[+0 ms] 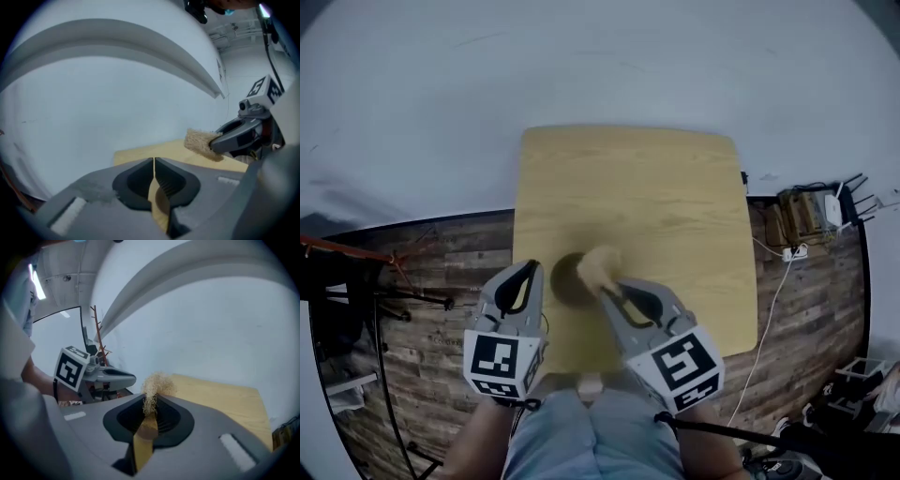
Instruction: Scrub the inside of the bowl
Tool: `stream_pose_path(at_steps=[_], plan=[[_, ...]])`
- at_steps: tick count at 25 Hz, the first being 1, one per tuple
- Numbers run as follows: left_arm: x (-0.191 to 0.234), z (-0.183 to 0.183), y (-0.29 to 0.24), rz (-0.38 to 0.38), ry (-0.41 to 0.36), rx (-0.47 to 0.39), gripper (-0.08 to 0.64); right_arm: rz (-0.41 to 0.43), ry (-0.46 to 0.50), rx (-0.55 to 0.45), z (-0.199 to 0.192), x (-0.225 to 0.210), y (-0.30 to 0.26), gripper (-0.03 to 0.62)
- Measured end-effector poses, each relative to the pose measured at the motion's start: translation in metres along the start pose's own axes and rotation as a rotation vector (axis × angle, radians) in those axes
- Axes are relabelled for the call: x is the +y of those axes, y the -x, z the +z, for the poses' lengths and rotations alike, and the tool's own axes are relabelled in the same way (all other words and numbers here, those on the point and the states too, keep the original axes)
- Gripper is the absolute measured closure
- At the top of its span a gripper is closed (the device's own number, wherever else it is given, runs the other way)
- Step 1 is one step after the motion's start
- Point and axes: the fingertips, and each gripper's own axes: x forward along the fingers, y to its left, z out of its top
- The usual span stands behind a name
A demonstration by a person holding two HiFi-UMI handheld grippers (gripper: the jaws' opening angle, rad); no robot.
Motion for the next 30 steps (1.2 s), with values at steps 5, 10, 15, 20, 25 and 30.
stream_pose_path(at_steps=[5, 10, 15, 20, 25, 30], plan=[[0.000, 0.071, 0.043, 0.067, -0.004, -0.174, 0.538, -0.099, 0.089, -0.196, 0.064, -0.006, 0.023, 0.546], [0.001, 0.117, 0.066, 0.131, -0.049, -0.266, 0.538, -0.125, 0.152, -0.318, 0.111, 0.001, 0.037, 0.546], [-0.005, 0.134, 0.078, 0.136, -0.062, -0.323, 0.538, -0.155, 0.187, -0.387, 0.136, 0.007, 0.050, 0.549], [-0.012, 0.140, 0.082, 0.124, -0.066, -0.338, 0.538, -0.172, 0.199, -0.424, 0.148, 0.011, 0.058, 0.548], [-0.014, 0.143, 0.080, 0.112, -0.064, -0.343, 0.538, -0.178, 0.203, -0.427, 0.150, 0.011, 0.057, 0.548], [-0.014, 0.143, 0.074, 0.099, -0.063, -0.339, 0.538, -0.186, 0.200, -0.425, 0.150, 0.007, 0.055, 0.548]])
